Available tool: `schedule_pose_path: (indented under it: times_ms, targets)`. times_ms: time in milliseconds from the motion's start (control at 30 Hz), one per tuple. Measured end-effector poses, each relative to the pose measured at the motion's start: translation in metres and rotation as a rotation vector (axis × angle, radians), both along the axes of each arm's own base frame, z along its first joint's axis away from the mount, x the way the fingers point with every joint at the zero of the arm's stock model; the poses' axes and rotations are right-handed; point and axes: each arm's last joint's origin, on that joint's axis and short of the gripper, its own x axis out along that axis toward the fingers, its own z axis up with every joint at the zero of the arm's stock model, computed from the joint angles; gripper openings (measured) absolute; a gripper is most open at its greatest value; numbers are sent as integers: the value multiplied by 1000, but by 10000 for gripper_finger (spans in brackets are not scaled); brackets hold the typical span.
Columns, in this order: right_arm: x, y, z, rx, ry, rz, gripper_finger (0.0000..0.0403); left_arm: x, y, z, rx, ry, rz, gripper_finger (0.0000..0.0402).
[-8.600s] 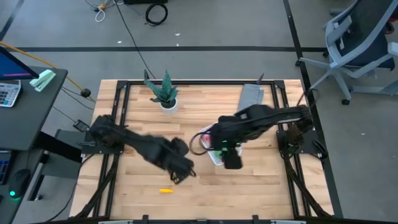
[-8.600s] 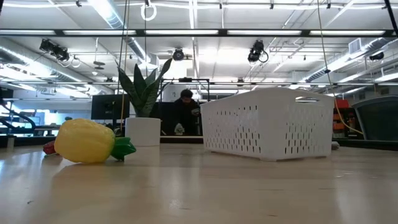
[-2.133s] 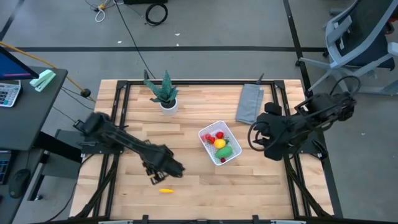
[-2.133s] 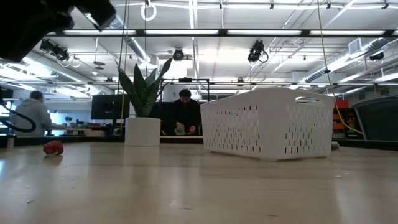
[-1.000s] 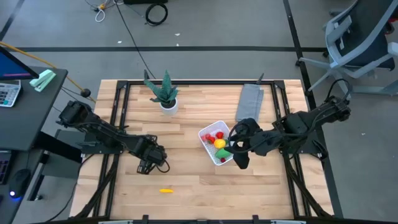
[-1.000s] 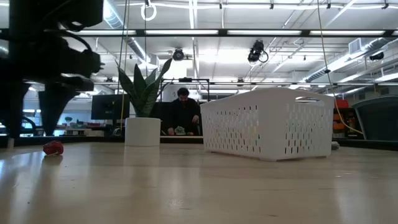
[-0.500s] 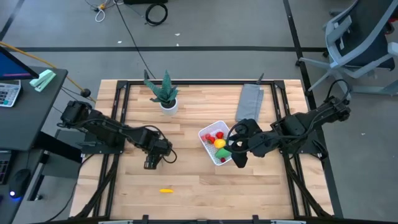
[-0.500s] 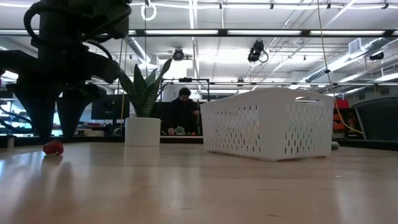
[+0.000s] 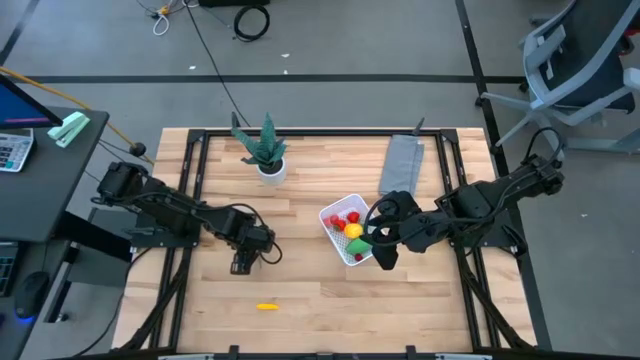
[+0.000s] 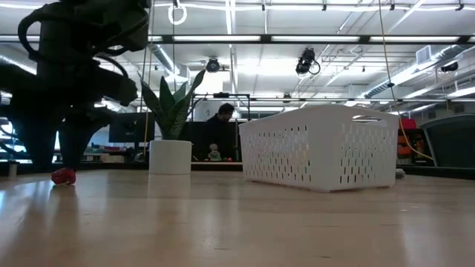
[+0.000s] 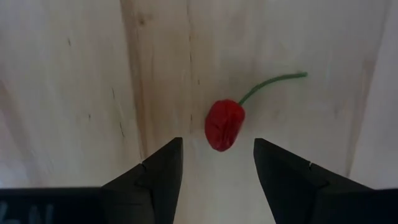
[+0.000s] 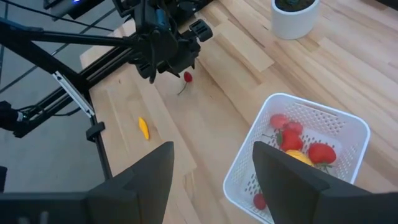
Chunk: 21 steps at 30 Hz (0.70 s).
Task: Pick and placing Produce into tupperware
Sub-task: Put the red cherry into the white basket
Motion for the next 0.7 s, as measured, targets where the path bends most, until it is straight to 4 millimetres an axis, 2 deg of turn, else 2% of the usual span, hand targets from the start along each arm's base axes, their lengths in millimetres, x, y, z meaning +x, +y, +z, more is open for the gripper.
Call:
schedule_pose_path:
  times_ms: [100, 467, 700]
  targets:
    - [0, 0, 0, 0, 0, 0, 229, -3, 1, -5, -5, 0, 38, 203]
    - [0, 0, 0, -19, 3, 17, 229, 2, -1, -5, -20, -50, 46, 197]
    - [0, 0, 0, -21, 3, 18, 229, 2, 0, -5, -23, -46, 73, 166]
